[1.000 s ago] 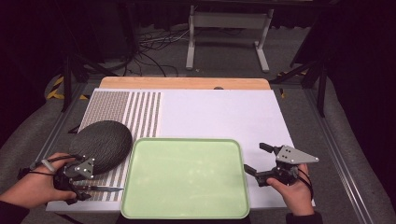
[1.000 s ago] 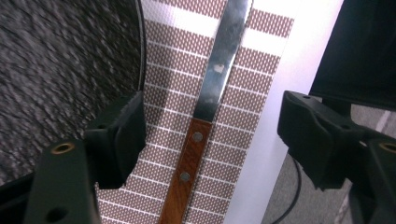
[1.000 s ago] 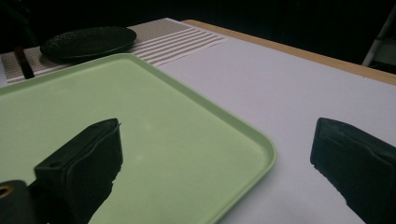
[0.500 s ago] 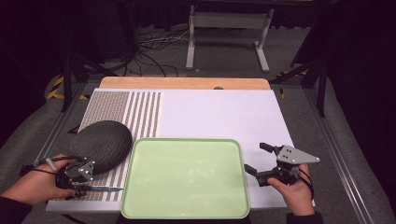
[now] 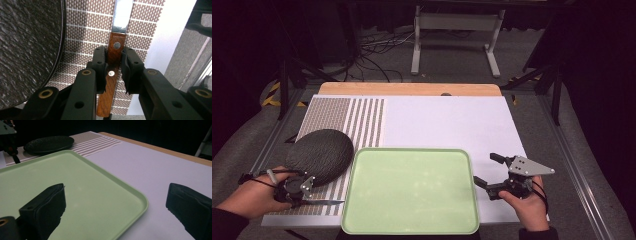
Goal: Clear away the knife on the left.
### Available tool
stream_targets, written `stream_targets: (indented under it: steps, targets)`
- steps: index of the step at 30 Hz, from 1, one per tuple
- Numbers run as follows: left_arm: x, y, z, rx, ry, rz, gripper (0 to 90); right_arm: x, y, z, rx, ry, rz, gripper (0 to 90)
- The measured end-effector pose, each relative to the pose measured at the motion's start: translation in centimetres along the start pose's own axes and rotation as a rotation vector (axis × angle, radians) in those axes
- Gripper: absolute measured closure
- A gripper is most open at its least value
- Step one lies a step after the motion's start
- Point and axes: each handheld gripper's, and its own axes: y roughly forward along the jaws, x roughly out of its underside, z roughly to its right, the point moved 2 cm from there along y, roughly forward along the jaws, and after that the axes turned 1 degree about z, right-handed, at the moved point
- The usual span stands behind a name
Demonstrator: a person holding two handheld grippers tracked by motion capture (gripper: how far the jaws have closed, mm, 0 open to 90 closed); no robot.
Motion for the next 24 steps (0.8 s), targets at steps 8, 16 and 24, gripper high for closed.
stream_targets:
  steps: [8, 16, 24]
  targets:
    - [0.4, -0.5, 0.2, -0.005, -0.023, 0.01, 77.4, -0.1, -0.1, 0.0, 0.002, 0.002, 0.011, 3.4]
    - [0.7, -2.9, 0.4, -0.023, -0.069, 0.061, 77.5, -0.1, -0.1, 0.0, 0.001, 0.003, 0.015, 3.4]
    - [0.2, -5.3, 0.5, -0.011, -0.185, 0.148, 77.5, -0.1, -0.2, 0.1, 0.002, 0.003, 0.015, 3.4]
